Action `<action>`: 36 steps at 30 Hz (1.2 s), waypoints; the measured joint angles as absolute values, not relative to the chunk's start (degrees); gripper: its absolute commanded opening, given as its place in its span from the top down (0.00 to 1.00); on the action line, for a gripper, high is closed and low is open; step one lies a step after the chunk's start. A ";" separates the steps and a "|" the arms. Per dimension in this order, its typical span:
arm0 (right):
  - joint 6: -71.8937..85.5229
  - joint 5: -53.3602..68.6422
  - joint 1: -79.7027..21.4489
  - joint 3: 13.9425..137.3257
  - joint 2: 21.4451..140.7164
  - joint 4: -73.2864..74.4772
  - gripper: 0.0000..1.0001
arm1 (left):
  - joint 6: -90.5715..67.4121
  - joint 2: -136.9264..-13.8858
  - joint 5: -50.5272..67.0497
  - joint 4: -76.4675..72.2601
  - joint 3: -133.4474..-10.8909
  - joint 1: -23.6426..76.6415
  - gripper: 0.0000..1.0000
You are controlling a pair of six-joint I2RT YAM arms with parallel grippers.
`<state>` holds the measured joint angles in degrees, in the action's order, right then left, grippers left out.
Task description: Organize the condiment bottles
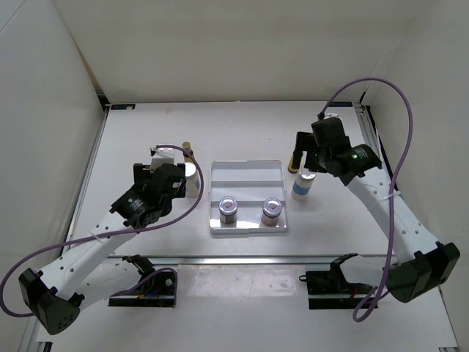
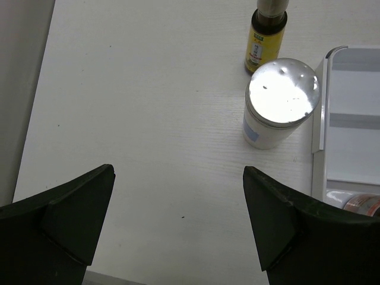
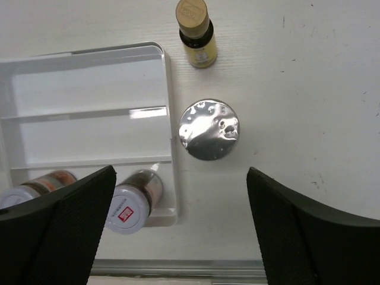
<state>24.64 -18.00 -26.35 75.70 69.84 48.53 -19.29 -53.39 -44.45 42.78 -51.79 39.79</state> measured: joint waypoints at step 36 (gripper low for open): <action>22.52 -7.49 -15.77 69.36 82.46 44.25 0.88 | -18.46 -55.29 -44.82 42.78 -51.79 39.79 0.00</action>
<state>22.52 -7.49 -15.77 69.36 82.46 44.25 -18.46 -55.29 -44.82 42.78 -51.79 39.79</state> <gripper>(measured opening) 0.653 0.998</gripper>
